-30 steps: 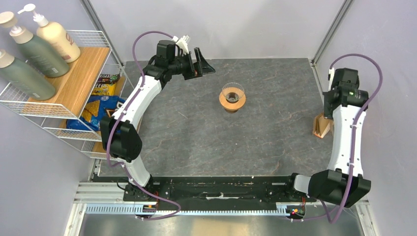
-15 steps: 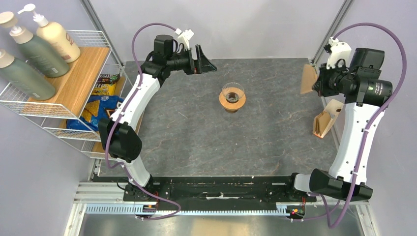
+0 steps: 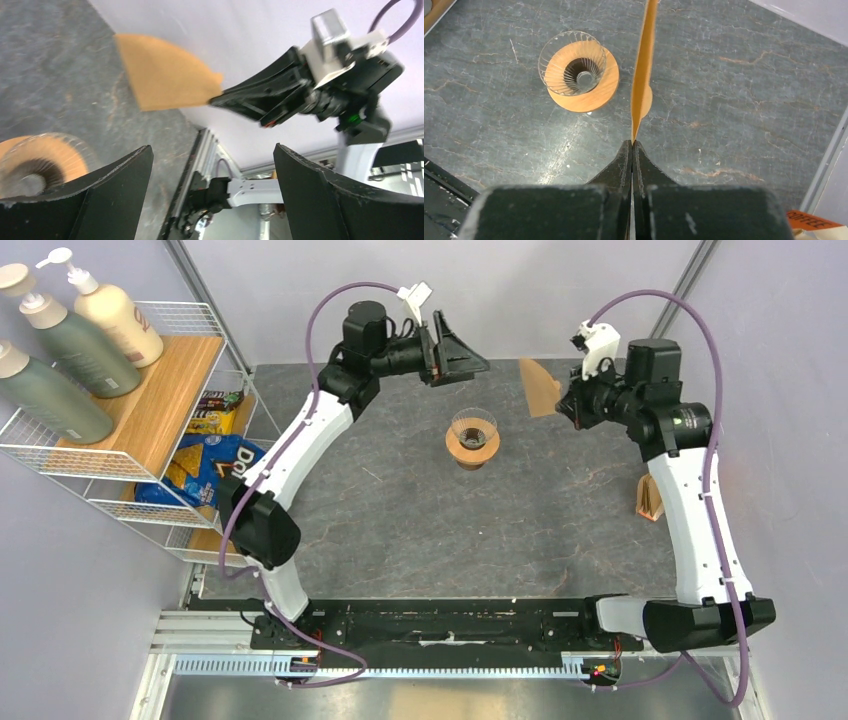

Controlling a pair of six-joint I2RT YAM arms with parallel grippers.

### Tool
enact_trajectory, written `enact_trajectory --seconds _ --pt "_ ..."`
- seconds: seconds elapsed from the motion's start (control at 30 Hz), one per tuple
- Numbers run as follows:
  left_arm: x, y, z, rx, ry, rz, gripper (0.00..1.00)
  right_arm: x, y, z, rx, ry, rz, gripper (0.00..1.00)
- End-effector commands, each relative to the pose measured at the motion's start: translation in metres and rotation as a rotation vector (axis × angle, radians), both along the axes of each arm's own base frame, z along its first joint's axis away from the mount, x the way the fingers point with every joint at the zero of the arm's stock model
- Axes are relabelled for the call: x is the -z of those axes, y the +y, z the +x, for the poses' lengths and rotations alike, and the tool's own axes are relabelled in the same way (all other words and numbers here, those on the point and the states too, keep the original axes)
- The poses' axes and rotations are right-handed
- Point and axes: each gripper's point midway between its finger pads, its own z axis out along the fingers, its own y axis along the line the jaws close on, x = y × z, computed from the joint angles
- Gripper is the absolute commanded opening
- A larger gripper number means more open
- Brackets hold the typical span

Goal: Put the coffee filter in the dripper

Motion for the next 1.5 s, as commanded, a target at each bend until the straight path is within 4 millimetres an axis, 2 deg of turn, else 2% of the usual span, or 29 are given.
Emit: enact_trajectory --seconds 0.0,0.07,0.17,0.23,0.33,0.4,0.47,0.6,0.7,0.9,1.07,1.13,1.2,1.27,1.3,1.37,1.4,1.47 --pt "-0.037 -0.029 -0.006 0.06 0.064 -0.147 0.97 -0.034 0.005 0.01 0.05 -0.183 -0.032 0.0" --pt "-0.037 -0.042 -0.009 0.078 0.062 -0.147 0.97 -0.033 0.017 0.006 -0.011 -0.187 -0.032 0.0" --pt "-0.035 -0.044 -0.011 0.102 -0.027 -0.1 0.97 -0.032 0.031 -0.008 -0.165 -0.218 -0.091 0.0" --pt "-0.031 -0.029 -0.01 0.092 -0.152 -0.013 0.98 -0.03 0.036 -0.025 -0.278 -0.203 -0.141 0.0" --pt "-0.023 0.01 -0.008 0.075 -0.368 0.122 0.97 -0.026 0.043 -0.053 -0.435 -0.17 -0.189 0.0" --pt "-0.017 0.029 -0.015 0.115 -0.486 0.178 0.97 -0.02 0.046 -0.069 -0.516 -0.145 -0.204 0.0" --pt "-0.01 0.037 -0.031 0.18 -0.617 0.248 0.97 -0.016 0.049 -0.079 -0.574 -0.127 -0.207 0.0" --pt "0.005 0.033 -0.06 0.307 -0.886 0.331 0.98 -0.018 0.061 -0.091 -0.695 -0.137 -0.195 0.0" --pt "0.006 0.024 -0.076 0.361 -0.996 0.33 0.98 -0.017 0.069 -0.1 -0.782 -0.15 -0.211 0.0" --pt "0.013 -0.001 -0.124 0.502 -1.039 0.293 0.95 -0.015 0.081 -0.109 -0.848 -0.153 -0.235 0.0" --pt "0.027 -0.014 -0.139 0.537 -1.044 0.325 0.9 -0.015 0.088 -0.113 -0.888 -0.171 -0.25 0.0" --pt "0.031 -0.018 -0.14 0.542 -1.029 0.333 0.84 -0.017 0.09 -0.113 -0.896 -0.181 -0.254 0.0" --pt "0.034 -0.019 -0.14 0.542 -1.026 0.342 0.74 -0.018 0.091 -0.112 -0.901 -0.185 -0.255 0.0" --pt "0.036 -0.02 -0.14 0.543 -1.024 0.348 0.58 -0.02 0.092 -0.109 -0.897 -0.186 -0.252 0.0" --pt "0.035 -0.021 -0.14 0.536 -1.021 0.349 0.45 -0.021 0.094 -0.108 -0.893 -0.185 -0.246 0.0" --pt "0.034 -0.023 -0.136 0.506 -1.004 0.348 0.11 -0.028 0.097 -0.101 -0.858 -0.181 -0.215 0.0" --pt "0.032 -0.023 -0.134 0.479 -0.985 0.344 0.02 -0.032 0.099 -0.097 -0.829 -0.175 -0.19 0.0" --pt "0.019 -0.025 -0.121 0.373 -0.939 0.296 0.02 -0.045 0.103 -0.085 -0.74 -0.179 -0.131 0.3"
